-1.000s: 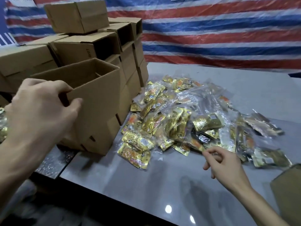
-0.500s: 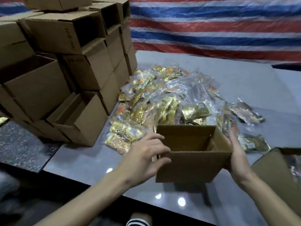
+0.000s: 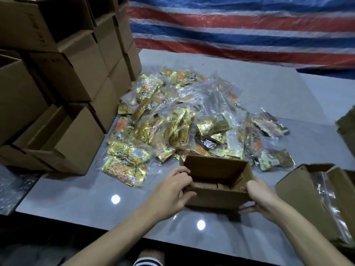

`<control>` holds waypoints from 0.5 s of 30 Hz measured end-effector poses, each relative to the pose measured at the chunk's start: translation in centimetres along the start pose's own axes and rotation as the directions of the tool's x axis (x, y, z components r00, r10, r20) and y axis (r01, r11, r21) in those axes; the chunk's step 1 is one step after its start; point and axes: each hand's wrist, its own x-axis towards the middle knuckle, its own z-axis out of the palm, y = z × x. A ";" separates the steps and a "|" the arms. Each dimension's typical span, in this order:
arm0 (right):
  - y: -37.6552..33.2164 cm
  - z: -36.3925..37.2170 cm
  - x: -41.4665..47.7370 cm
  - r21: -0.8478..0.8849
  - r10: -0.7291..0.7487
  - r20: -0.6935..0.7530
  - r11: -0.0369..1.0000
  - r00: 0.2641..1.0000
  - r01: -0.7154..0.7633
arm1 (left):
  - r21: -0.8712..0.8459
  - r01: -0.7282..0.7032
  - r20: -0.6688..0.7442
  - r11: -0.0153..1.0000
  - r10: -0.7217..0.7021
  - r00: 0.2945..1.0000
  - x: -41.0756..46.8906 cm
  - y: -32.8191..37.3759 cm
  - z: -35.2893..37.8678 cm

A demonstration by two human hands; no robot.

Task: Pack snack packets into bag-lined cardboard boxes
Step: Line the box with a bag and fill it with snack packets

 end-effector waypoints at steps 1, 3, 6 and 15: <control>-0.1 0.0 0.1 -0.009 -0.003 -0.004 1.000 1.000 0.003 | -0.003 -0.005 -0.006 1.000 0.005 1.000 0.2 -0.4 -0.1; -0.2 0.2 0.3 -0.026 -0.011 -0.002 1.000 1.000 0.010 | -0.038 0.013 -0.018 0.999 -0.014 1.000 0.6 -1.4 -0.4; -0.6 0.7 0.1 -0.018 -0.029 -0.004 0.999 1.000 0.029 | -0.239 0.158 -0.106 0.958 -0.187 0.976 1.1 -2.7 -0.2; -0.8 1.1 -0.9 -0.029 0.005 -0.026 1.000 1.000 -0.005 | -0.639 0.373 -0.044 0.673 -0.516 0.855 0.1 -4.1 1.2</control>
